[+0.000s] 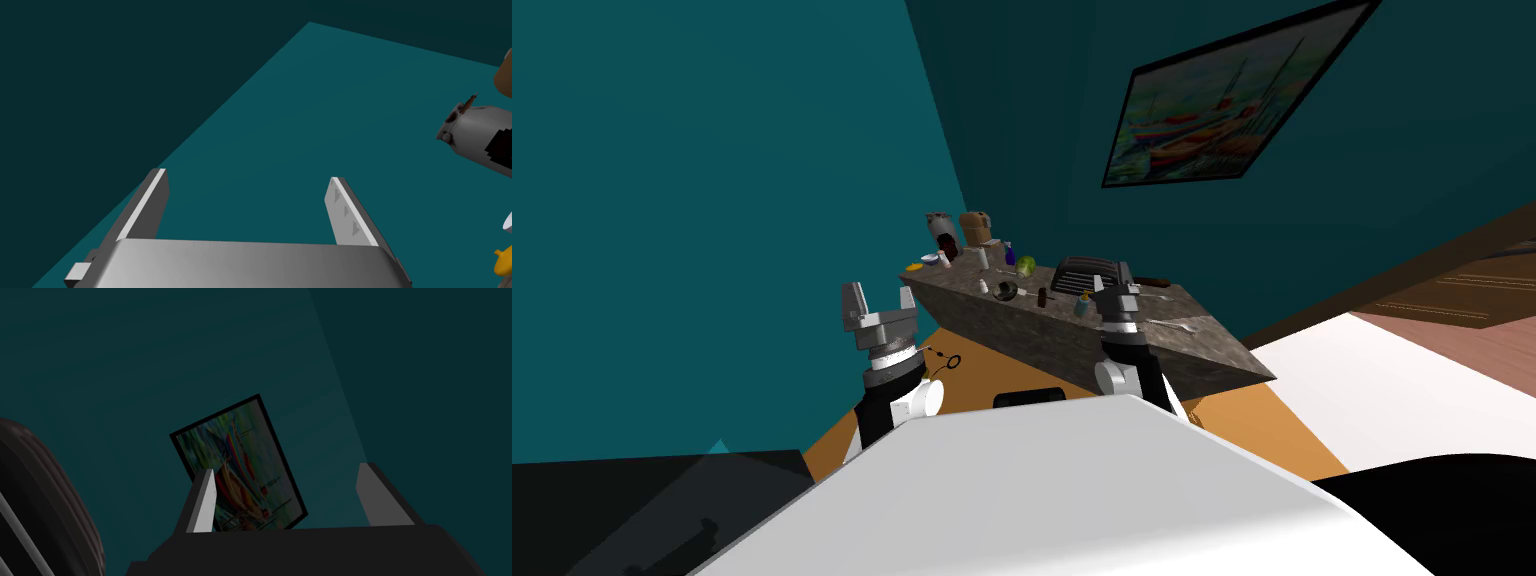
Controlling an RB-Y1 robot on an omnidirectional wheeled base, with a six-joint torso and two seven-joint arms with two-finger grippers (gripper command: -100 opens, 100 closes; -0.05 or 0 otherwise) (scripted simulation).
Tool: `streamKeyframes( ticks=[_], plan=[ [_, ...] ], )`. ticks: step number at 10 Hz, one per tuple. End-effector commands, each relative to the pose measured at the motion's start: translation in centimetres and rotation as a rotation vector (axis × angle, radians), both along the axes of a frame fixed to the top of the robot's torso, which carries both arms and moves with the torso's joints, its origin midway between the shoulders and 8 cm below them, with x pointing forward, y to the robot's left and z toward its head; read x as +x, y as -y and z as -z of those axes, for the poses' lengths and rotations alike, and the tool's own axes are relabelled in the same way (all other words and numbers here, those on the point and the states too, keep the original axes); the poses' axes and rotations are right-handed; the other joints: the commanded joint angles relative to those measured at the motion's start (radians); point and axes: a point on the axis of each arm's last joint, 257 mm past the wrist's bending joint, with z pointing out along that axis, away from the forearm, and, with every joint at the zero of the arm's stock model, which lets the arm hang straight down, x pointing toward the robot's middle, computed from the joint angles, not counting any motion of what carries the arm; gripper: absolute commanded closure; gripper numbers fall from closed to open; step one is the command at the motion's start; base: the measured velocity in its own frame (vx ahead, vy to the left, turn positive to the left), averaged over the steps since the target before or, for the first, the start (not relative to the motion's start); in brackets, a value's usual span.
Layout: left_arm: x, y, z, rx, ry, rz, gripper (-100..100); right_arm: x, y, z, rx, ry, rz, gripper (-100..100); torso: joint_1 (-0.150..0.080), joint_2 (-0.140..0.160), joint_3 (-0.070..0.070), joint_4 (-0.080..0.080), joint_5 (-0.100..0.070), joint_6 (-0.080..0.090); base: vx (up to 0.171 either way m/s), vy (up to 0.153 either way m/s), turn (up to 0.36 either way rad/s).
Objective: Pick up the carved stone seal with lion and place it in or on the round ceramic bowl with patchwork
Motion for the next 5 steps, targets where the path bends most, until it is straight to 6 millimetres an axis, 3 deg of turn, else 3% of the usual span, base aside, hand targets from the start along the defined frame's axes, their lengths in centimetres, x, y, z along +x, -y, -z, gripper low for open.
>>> streamKeyframes(
  ticks=[1, 5],
  plan=[
    [0.0, 0.0, 0.0, 0.000, 0.000, 0.000, 0, 0.4, -0.6, 0.4, -0.066, -0.011, -0.003, -100, 0.000, 0.000, 0.000, 0.000, 0.000, 0.000, 0.009, 0.025, -0.091],
    [0.0, 0.0, 0.0, 0.000, 0.000, 0.000, 0, 1.7, -1.7, 1.6, -0.228, -0.026, 0.019, -100, 0.006, -0.002, -0.001, 0.000, 0.001, 0.000, 0.024, 0.087, -0.129]
  ],
)
